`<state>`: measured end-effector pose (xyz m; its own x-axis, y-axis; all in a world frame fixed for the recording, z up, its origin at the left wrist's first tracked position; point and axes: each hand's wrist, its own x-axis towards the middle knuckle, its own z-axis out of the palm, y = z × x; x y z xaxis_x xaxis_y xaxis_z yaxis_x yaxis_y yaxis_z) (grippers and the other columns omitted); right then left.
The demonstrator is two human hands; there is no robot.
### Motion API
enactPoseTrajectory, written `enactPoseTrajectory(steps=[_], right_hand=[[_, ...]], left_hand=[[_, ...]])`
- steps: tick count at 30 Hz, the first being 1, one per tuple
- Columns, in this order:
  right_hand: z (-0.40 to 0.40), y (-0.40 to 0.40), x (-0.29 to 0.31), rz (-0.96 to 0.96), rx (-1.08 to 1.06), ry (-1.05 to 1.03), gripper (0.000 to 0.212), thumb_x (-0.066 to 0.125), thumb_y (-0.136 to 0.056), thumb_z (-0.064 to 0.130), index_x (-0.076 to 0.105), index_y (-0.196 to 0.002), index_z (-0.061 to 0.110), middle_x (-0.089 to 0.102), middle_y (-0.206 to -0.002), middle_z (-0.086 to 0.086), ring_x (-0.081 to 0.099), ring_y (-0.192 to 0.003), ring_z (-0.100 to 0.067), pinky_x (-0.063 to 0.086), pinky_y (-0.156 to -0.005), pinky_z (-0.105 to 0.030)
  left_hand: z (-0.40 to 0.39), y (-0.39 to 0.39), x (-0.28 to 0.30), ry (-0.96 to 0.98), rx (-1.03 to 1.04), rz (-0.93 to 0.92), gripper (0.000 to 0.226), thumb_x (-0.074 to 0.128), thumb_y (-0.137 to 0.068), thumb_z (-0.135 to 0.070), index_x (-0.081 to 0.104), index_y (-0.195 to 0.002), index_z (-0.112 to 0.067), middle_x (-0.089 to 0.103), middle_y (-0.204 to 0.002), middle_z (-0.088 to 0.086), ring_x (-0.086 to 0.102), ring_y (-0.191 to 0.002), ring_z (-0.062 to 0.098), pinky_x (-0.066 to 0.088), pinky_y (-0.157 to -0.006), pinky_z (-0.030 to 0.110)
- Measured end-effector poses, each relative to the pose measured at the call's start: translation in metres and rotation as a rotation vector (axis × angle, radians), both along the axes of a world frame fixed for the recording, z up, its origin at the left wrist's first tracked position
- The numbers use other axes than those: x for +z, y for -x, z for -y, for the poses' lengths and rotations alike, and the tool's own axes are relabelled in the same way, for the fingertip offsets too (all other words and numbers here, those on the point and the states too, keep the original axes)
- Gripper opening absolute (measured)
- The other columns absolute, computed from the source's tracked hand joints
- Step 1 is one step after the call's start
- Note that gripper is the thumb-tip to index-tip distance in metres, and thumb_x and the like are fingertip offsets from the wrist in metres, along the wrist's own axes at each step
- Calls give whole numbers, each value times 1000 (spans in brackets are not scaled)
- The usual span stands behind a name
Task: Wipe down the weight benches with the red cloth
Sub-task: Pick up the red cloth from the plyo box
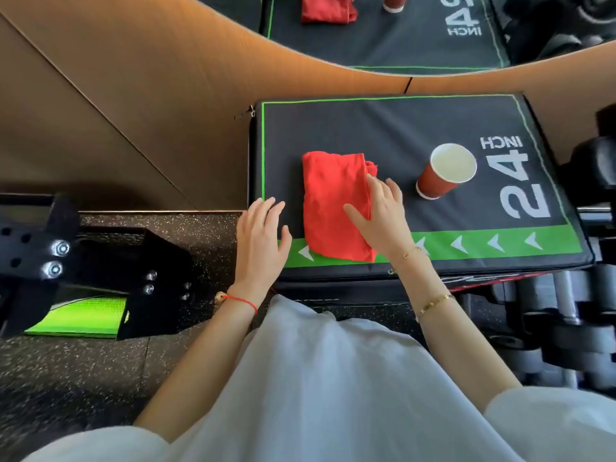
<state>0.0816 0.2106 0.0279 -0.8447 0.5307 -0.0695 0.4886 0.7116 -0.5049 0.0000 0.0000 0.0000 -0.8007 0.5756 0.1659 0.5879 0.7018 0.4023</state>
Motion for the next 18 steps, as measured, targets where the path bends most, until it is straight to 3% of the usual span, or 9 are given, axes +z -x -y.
enactPoseTrajectory(steps=[4, 9, 15, 18], right_hand=[[6, 10, -3, 52, -33, 12, 91, 63, -83, 53, 22, -150, 8, 37, -150, -10, 26, -140, -34, 24, -114, -45], [12, 19, -5, 43, -56, -57, 95, 69, -80, 47, 22, -150, 6, 42, -141, -13, 39, -124, -34, 30, -103, -42], [23, 26, -7, -13, 3, 132, 71, 64, -83, 23, 33, -144, 4, 47, -134, -16, 44, -121, -34, 34, -102, -37], [21, 26, -6, -58, -8, 153, 54, 62, -82, 18, 46, -132, 6, 55, -124, -13, 51, -113, -32, 37, -90, -33]], left_hand=[[-2, 0, -7, 33, 19, -13, 41, 53, -93, -15, 56, -133, -7, 53, -140, 11, 43, -137, 31, 35, -112, 48], [-3, 0, -13, 12, 41, -48, 41, 53, -92, -14, 56, -133, -9, 52, -141, 9, 43, -137, 30, 34, -113, 50], [-4, -2, -14, -4, 51, -48, 41, 50, -94, -17, 55, -134, -10, 51, -143, 7, 40, -139, 28, 30, -116, 49], [-4, -2, -15, -7, 54, -45, 41, 49, -94, -17, 55, -134, -11, 50, -143, 7, 40, -139, 28, 30, -115, 50]])
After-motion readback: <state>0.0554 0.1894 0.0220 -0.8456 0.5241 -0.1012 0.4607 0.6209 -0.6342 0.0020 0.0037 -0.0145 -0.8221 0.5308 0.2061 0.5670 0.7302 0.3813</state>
